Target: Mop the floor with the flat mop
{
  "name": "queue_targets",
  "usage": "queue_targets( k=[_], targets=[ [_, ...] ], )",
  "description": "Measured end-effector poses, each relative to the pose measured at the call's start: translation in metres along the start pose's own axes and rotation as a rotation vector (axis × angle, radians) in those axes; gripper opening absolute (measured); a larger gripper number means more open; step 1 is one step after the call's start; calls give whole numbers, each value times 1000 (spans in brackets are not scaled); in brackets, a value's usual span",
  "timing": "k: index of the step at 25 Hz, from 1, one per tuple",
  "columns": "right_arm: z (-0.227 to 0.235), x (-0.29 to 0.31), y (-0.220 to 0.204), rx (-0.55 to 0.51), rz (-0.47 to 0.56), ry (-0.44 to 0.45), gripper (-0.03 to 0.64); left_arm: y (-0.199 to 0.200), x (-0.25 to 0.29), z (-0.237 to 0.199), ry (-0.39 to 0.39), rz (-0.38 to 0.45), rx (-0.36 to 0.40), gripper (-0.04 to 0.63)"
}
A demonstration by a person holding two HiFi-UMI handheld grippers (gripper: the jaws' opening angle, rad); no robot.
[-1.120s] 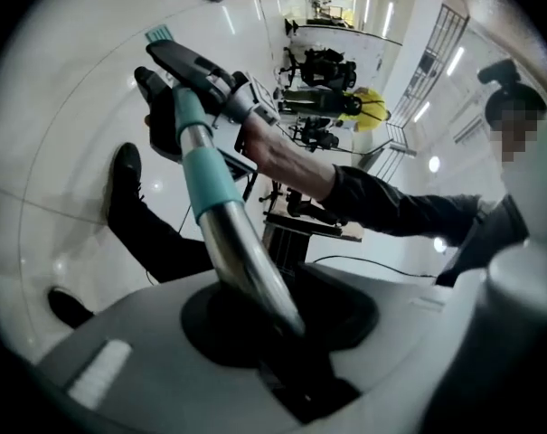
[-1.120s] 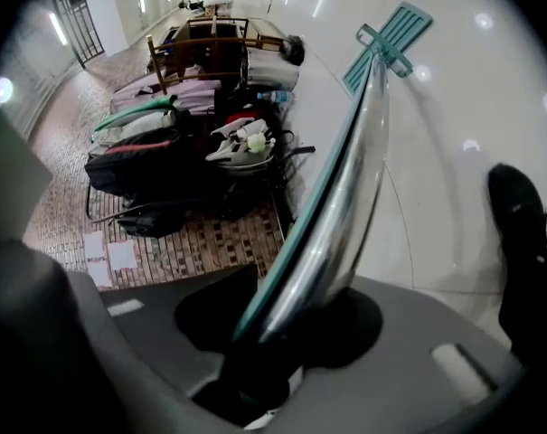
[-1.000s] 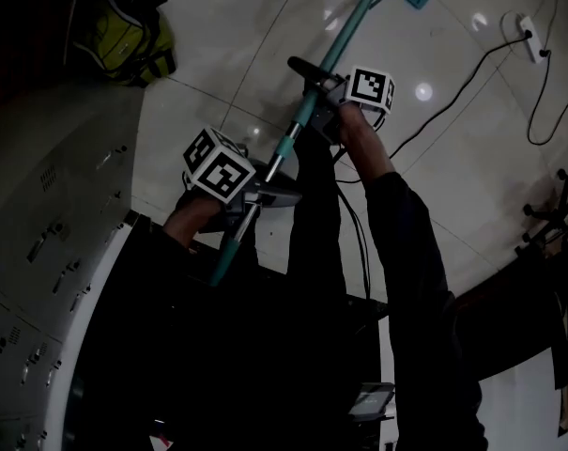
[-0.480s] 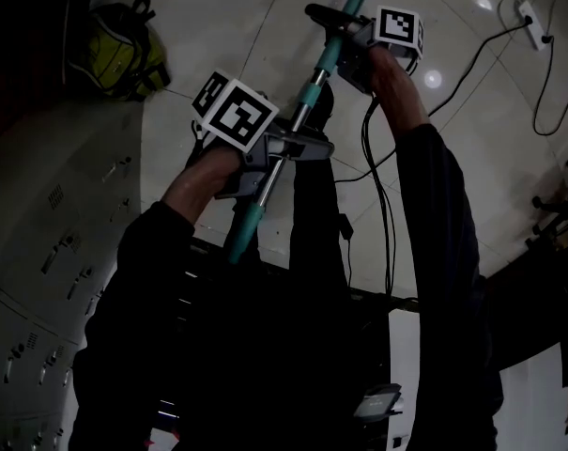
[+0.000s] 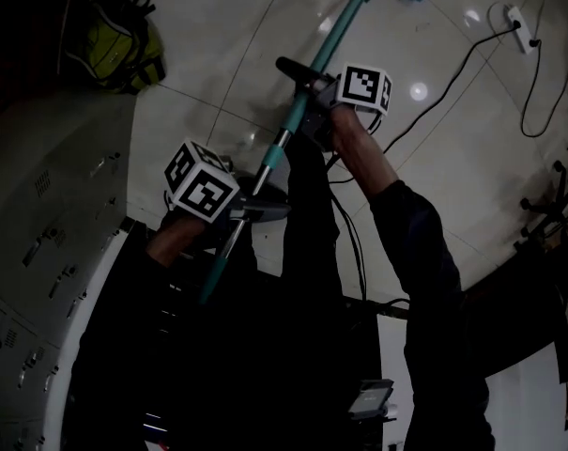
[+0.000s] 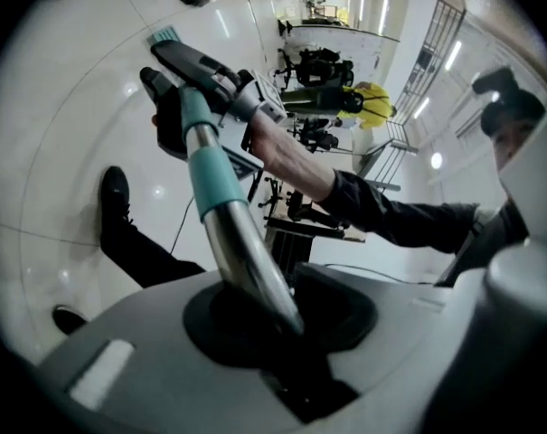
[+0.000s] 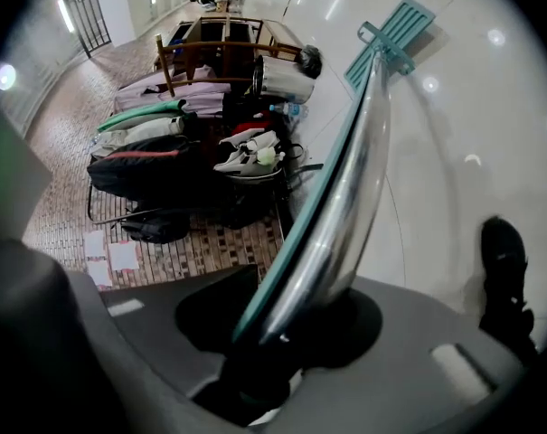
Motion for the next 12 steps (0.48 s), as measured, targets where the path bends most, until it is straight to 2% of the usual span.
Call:
queue_targets(
  k=[5, 12],
  targets=[
    [-2, 6, -134, 90, -13, -2, 135, -126, -1, 3, 17, -29, -35, 115],
    [-2, 19, -290, 218, -73, 16, 133, -259, -10, 18, 8, -48, -150, 127]
  ],
)
Point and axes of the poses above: the fingertips, and each gripper's own axes: x forward along the fingers, z to its right, y out of its top, the point moved 2 cm from there along -x, backward along the fingers, and after that the axes turned 7 degrees about y, right-handed, at the moved point
